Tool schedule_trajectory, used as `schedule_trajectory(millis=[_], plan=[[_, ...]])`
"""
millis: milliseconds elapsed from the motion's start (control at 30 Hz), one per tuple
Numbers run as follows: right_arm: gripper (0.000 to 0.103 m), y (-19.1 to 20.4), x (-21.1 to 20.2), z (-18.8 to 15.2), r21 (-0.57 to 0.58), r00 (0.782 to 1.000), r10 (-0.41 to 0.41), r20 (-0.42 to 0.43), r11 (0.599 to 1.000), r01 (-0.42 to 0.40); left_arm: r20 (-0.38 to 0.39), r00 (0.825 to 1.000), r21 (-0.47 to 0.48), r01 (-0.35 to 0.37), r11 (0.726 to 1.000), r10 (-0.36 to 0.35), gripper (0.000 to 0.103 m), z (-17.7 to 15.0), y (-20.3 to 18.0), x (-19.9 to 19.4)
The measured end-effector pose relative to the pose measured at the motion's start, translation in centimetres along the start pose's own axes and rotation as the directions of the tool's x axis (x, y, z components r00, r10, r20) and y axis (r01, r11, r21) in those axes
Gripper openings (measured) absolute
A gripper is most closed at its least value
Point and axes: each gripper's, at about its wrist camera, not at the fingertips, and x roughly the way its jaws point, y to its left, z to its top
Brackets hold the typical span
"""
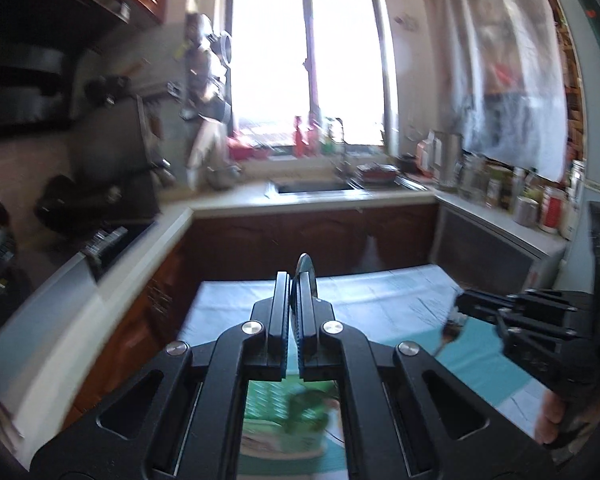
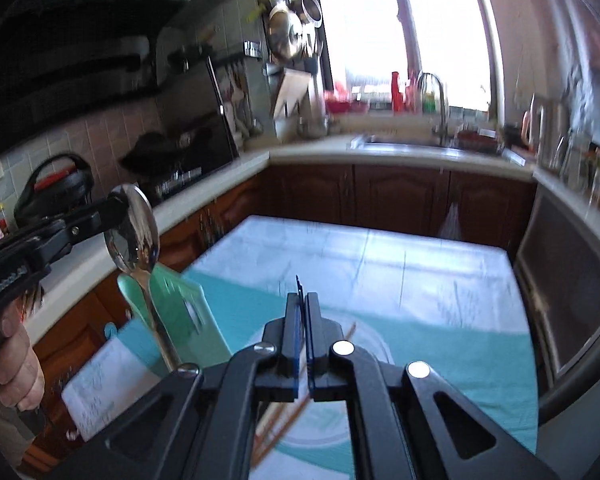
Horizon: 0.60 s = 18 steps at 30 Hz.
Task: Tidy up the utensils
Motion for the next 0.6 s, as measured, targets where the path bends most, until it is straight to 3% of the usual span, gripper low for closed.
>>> schedule_trajectory(millis=[200,367,600], plan=[[0.002,2.7,-1.3,2.6,-0.031,0.993,-0.020,0.114,0.999,0.023,0.096,0.989,-0.001,-0.108,0.994,0.108,0.001,2.7,3.2,-1.4],[0.002,4.8,-0.7,3.6,-0.052,0.989,-0.018,0.145,0.998,0.026,0.142,0.974,0.022,-0.183,0.983,0.178,0.001,3.1,4.8,-1.2],[0.002,8.1,1.5,3.8,-0.127,0.989,-0.029,0.147,0.991,0.048,0.103,0.981,0.061,-0.170,0.984,0.163,0.001,1.1,4.6,1.9]])
